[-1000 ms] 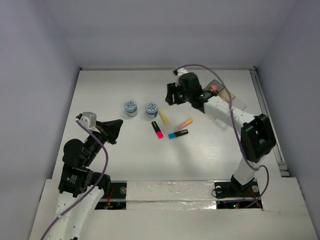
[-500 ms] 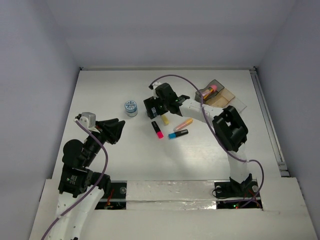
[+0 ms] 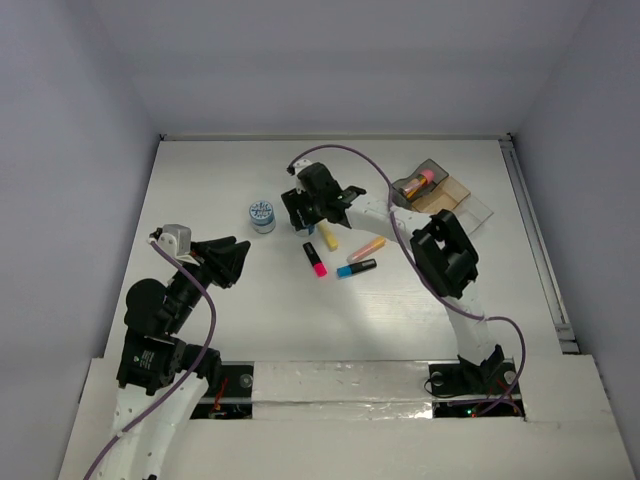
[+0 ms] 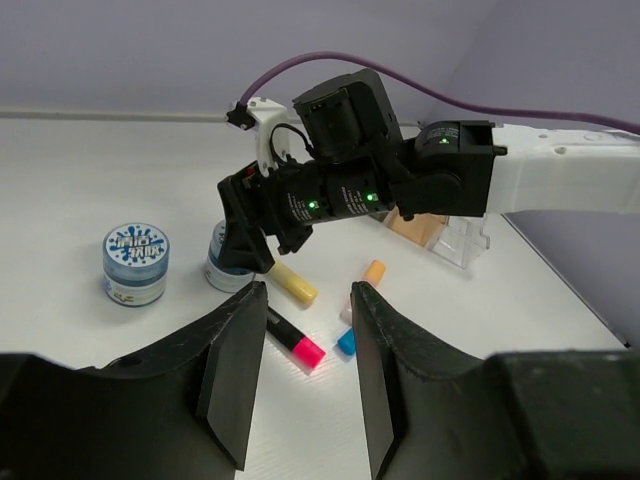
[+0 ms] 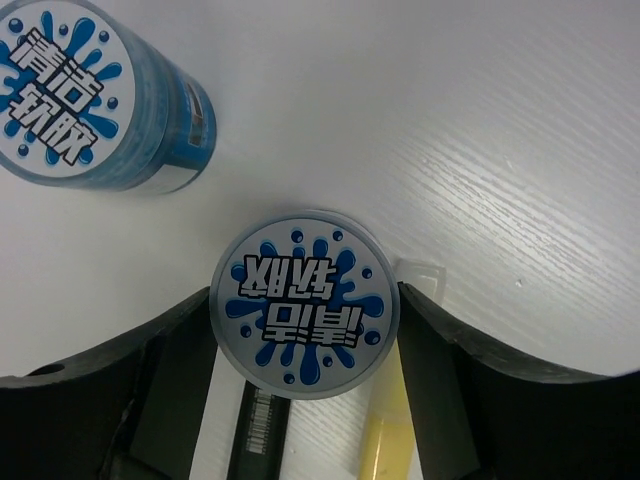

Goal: Sort the stationery into containers
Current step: Pick up the stationery from the center of the board, then place the stationery in the storage box.

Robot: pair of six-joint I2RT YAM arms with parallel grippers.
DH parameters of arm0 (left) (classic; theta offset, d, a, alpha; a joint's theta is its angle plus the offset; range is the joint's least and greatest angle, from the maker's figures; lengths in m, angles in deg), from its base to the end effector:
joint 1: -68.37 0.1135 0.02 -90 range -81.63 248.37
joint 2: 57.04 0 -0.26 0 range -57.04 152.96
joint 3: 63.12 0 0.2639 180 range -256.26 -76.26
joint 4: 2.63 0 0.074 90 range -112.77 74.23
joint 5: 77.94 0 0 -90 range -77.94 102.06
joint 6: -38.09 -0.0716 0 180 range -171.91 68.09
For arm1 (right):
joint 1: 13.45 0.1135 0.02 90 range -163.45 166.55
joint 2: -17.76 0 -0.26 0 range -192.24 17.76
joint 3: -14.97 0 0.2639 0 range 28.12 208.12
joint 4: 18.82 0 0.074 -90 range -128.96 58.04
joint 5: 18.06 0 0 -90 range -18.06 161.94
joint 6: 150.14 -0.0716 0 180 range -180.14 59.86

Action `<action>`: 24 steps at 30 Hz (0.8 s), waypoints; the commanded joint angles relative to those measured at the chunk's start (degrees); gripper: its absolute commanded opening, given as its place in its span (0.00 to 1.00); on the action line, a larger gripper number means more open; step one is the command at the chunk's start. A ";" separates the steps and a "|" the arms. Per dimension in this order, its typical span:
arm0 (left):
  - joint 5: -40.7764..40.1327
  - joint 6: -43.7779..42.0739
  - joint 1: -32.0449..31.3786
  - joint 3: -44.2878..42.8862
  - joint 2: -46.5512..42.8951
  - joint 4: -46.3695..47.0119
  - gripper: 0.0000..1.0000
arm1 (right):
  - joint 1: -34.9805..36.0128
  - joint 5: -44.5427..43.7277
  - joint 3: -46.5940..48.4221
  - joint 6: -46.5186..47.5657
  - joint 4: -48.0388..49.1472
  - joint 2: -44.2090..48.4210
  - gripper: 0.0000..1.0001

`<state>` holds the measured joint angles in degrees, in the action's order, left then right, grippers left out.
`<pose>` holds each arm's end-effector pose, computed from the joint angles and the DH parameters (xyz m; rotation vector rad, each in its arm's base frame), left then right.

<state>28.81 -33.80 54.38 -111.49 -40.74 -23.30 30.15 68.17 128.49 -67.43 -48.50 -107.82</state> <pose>0.1249 -0.0524 0.3548 0.1999 1.3984 -0.6663 0.3928 0.3675 0.1730 -0.6925 2.2220 0.3787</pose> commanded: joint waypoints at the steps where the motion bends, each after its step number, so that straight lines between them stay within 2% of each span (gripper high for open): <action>1: 1.00 0.00 0.38 0.68 -0.30 2.87 0.36 | 0.79 -0.80 4.29 0.17 -0.33 -0.72 0.70; 2: 1.00 -0.09 0.38 0.68 -0.39 2.87 0.36 | 0.79 -0.89 5.00 -0.18 -0.51 -0.81 0.57; 4: 1.00 -0.09 0.38 0.68 -0.47 2.96 0.36 | 0.79 -1.32 5.35 -0.97 -0.17 -0.20 0.49; 8: 1.35 -0.09 0.38 0.68 -0.30 2.96 0.36 | 0.79 -3.43 8.77 -4.13 0.80 3.31 0.45; 12: 1.44 -0.09 0.38 0.68 -0.39 2.96 0.36 | 0.01 -11.07 11.33 -3.17 0.10 9.28 0.46; 15: 1.88 -0.09 0.38 0.77 -1.09 3.22 0.37 | -4.03 -15.38 5.20 -3.34 0.45 17.10 0.46; 16: 2.05 0.00 0.38 0.77 -1.61 3.40 0.37 | -5.70 -16.26 -0.13 -3.69 1.41 19.38 0.46; 21: 2.49 -0.09 0.38 0.94 -2.85 3.49 0.38 | -19.65 -17.67 -15.19 -8.61 3.87 33.52 0.45; 24: 2.50 -0.18 -0.77 0.95 -3.37 3.57 0.39 | -26.86 -18.55 -20.65 -10.29 4.05 37.06 0.45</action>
<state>30.30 -33.83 54.09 -111.05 -43.34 -22.89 8.81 53.83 112.47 -74.64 -47.27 -73.22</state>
